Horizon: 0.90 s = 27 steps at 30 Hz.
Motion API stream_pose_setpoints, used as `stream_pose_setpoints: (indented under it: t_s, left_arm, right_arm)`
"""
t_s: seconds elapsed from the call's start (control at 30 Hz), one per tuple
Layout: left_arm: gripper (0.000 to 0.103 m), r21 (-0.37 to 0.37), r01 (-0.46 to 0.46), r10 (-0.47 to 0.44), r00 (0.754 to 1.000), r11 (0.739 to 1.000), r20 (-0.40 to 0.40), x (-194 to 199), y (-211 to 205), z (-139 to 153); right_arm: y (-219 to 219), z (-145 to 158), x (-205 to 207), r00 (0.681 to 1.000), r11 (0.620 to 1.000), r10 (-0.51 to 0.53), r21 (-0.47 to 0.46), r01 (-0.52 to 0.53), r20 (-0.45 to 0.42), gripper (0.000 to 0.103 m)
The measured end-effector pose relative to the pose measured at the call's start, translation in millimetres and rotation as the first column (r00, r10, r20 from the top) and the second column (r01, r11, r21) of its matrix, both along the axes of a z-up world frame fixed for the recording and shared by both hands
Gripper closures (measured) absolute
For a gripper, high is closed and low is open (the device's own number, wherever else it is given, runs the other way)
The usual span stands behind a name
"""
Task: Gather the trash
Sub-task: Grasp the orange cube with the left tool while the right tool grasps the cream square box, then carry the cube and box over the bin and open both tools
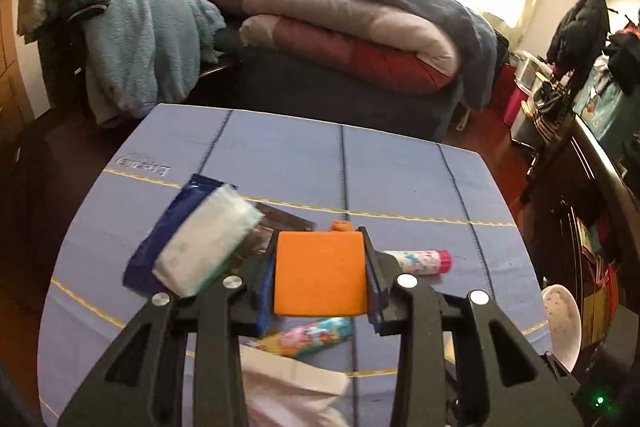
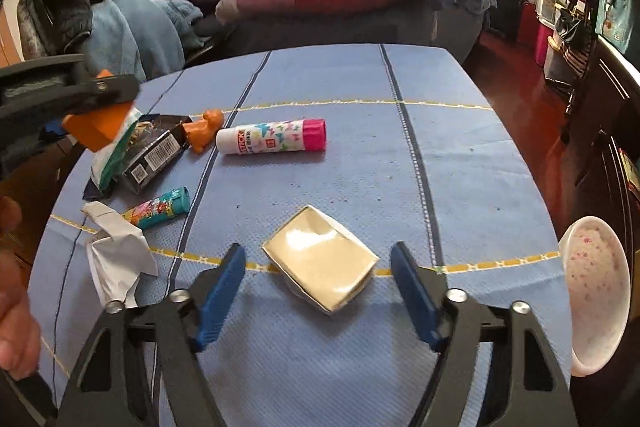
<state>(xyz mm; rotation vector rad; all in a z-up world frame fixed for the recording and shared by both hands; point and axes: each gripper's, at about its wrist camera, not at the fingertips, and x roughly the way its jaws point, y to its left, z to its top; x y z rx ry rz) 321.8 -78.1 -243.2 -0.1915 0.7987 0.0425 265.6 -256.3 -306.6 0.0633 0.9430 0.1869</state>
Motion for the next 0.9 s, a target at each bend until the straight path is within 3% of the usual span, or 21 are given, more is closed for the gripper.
stream_pose_setpoints:
  t_s: [0.17,0.9]
  left_arm:
    - [0.067,-0.009,-0.017,0.017,1.0,1.0,0.0,-2,15,0]
    - [0.066,0.006,0.014,-0.014,0.996,1.0,0.087,-33,6,44]
  right_arm:
    - [8,-4,4,1.0,1.0,0.004,-0.02,-0.004,-0.01,0.044]
    - [-6,40,-30,0.997,0.999,-0.033,-0.007,0.033,0.076,0.045]
